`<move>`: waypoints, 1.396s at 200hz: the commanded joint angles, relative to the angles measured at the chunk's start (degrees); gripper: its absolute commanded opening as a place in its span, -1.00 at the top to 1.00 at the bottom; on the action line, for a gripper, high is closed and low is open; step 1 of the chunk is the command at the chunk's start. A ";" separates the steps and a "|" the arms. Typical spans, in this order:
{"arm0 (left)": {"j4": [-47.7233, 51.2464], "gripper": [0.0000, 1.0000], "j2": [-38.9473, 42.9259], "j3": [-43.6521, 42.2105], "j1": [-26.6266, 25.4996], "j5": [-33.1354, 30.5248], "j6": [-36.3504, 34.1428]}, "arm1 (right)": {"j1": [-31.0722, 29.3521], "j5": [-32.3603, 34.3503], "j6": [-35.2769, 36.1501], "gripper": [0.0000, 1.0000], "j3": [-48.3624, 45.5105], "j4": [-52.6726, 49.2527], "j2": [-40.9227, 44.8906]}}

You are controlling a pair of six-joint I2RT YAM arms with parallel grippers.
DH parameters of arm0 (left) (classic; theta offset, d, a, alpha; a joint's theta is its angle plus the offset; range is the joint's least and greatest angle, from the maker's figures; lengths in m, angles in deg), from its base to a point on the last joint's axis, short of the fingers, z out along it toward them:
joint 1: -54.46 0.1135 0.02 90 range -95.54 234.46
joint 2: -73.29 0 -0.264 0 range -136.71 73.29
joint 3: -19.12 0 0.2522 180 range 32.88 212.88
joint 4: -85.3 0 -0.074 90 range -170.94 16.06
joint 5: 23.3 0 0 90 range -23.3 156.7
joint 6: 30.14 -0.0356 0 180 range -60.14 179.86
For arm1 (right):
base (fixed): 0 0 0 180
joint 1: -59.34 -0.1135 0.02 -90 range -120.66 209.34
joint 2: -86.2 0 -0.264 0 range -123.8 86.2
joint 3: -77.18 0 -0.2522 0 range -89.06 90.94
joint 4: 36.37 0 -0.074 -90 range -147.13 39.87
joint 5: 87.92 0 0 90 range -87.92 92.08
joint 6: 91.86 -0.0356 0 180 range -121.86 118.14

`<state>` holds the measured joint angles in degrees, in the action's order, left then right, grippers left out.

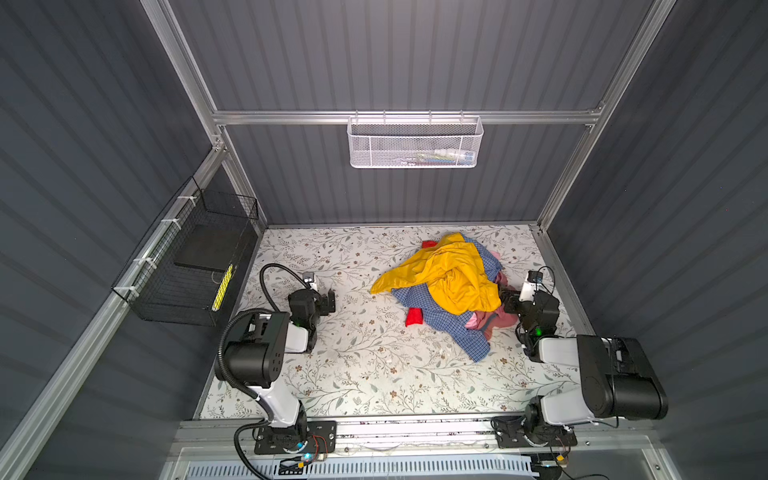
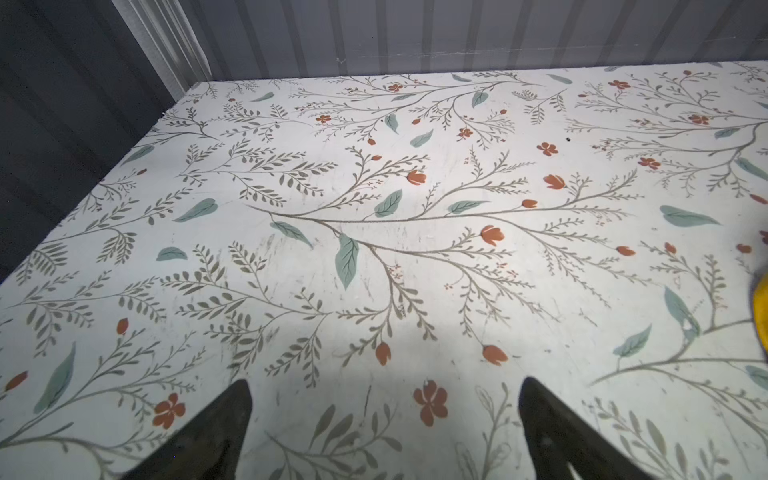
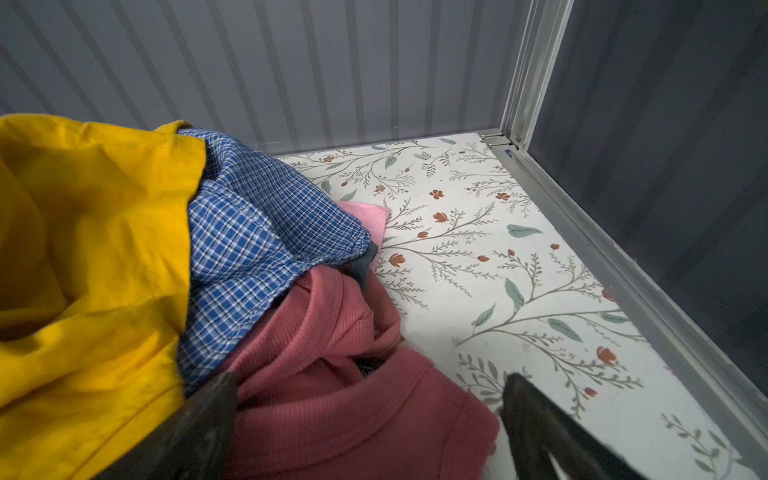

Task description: Pick out a specific cloth from the pile

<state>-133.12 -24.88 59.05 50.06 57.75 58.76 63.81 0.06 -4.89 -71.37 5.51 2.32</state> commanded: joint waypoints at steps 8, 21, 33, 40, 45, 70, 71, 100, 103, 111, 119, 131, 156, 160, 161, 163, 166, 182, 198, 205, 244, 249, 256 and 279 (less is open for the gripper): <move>-0.19 -1.00 -0.17 0.88 0.32 -0.55 -0.57 | 0.26 -0.47 -0.57 -0.98 1.05 -0.09 0.29; -0.53 -1.00 -0.18 0.56 0.28 0.65 -1.17 | 0.26 -0.48 -0.58 -0.98 1.08 -0.09 0.28; -0.73 -1.00 -0.09 0.50 0.32 0.87 -1.27 | 0.28 -0.52 -0.57 -0.98 1.06 -0.09 0.23; -0.77 -1.00 -0.05 0.48 0.27 0.87 -1.27 | 0.27 -0.50 -0.57 -0.98 1.04 -0.08 0.25; -0.77 -1.00 -0.10 0.46 0.27 0.86 -1.35 | 0.28 -0.49 -0.56 -0.98 1.05 0.01 0.29; -0.73 -1.00 -0.18 0.50 0.27 0.94 -1.31 | 0.24 -0.48 -0.58 -0.98 1.06 0.00 0.29; -0.73 -1.00 -0.18 0.48 0.27 0.90 -1.29 | 0.26 -0.46 -0.58 -0.98 1.05 0.00 0.29; -0.66 -1.00 -0.16 0.54 0.29 0.95 -1.27 | 0.28 -0.49 -0.56 -0.98 1.09 0.00 0.18; -0.64 -1.00 -0.13 0.53 0.30 1.00 -1.27 | 0.27 -0.52 -0.55 -0.98 1.09 0.00 0.22; -0.42 -1.00 -0.15 0.63 0.28 1.09 -1.27 | 0.25 -0.50 -0.57 -0.98 1.07 0.01 0.33; -0.38 -1.00 -0.18 0.62 0.27 1.13 -1.21 | 0.20 -0.48 -0.53 -0.98 1.05 0.00 0.29; -0.24 -1.00 -0.17 0.76 0.27 1.06 -1.21 | 0.23 -0.51 -0.57 -0.98 1.05 0.00 0.22; 0.20 -1.00 -0.18 0.98 0.33 0.89 -1.02 | 0.24 -0.46 -0.58 -0.98 1.09 0.00 0.22; 0.24 -1.00 -0.16 0.98 0.36 0.87 -1.02 | 0.27 -0.47 -0.52 -0.98 1.06 0.00 0.27; 0.24 -1.00 -0.13 1.03 0.36 0.87 -1.06 | 0.23 -0.50 -0.50 -0.98 1.05 0.00 0.28; 0.24 -1.00 -0.17 1.00 0.36 0.86 -1.02 | 0.26 -0.48 -0.51 -0.98 1.05 0.00 0.22; 0.32 -1.00 -0.16 1.03 0.36 0.69 -0.93 | 0.23 -0.48 -0.52 -0.98 1.05 0.00 0.27; 0.59 -1.00 -0.18 1.16 0.36 -0.10 -0.58 | 0.21 -0.44 -0.56 -0.98 1.08 0.03 0.29; 0.90 -1.00 -0.18 1.32 0.41 -0.03 -0.52 | 0.27 -0.48 -0.66 -0.98 1.09 -0.08 0.33; 0.88 -1.00 -0.17 1.27 0.44 0.08 -0.48 | 0.25 -0.48 -0.66 -0.98 1.03 0.05 0.38; 37.10 -1.00 7.18 18.01 0.52 -7.14 5.32 | 3.95 6.22 -10.23 -0.98 5.52 -21.26 12.77; 43.76 -1.00 7.34 22.01 0.45 -6.99 5.85 | 5.32 4.40 -12.86 -0.98 6.63 -25.58 14.69; 51.04 -1.00 7.29 26.59 0.45 -6.16 6.65 | 6.95 1.91 -15.81 -0.98 8.18 -30.88 17.23; 56.51 -1.00 10.28 30.20 0.45 -1.77 10.74 | 8.35 -5.28 -19.03 -0.97 12.80 -42.92 23.78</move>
<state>-94.66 -19.68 86.42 50.08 53.88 63.83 71.22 1.68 -16.78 -63.06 -19.65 20.77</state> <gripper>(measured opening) 0.999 0.989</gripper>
